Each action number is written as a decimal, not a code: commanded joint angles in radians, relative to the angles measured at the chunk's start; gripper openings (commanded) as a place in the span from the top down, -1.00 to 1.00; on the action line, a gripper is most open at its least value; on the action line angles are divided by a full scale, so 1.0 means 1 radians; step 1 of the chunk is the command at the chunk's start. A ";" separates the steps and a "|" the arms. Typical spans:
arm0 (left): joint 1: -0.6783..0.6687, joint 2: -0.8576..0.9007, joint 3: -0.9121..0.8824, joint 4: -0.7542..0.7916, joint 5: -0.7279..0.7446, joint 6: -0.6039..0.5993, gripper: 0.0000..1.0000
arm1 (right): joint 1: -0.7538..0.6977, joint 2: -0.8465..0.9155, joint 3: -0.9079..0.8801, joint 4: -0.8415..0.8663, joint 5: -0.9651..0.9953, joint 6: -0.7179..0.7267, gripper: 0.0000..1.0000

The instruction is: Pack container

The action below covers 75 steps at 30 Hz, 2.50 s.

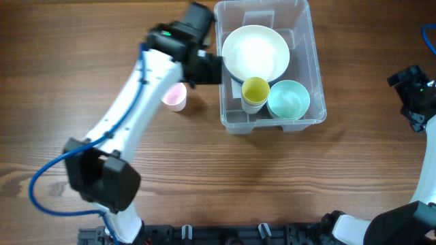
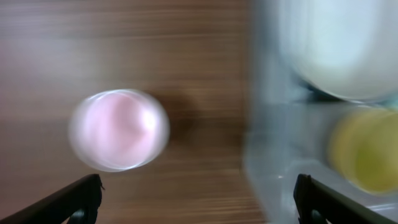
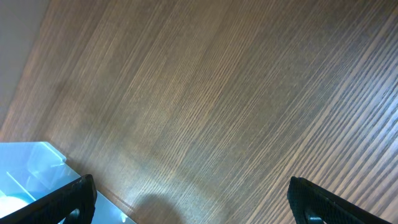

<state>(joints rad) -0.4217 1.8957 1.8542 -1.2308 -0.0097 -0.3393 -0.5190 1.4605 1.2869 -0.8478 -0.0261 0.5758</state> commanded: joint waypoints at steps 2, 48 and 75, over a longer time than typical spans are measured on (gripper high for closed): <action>0.243 -0.017 -0.026 -0.072 -0.002 -0.051 -0.99 | -0.002 0.009 0.008 0.003 -0.005 0.011 -0.99; -0.162 -0.067 -0.048 0.240 0.042 0.096 -0.99 | -0.002 0.009 0.008 0.003 -0.005 0.011 -1.00; 0.042 -0.706 -0.052 0.132 -0.223 -0.005 -1.00 | -0.002 0.009 0.008 0.003 -0.005 0.011 -0.99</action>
<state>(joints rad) -0.3931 1.2697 1.7874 -1.1004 -0.2024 -0.3496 -0.5190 1.4605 1.2869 -0.8482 -0.0265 0.5762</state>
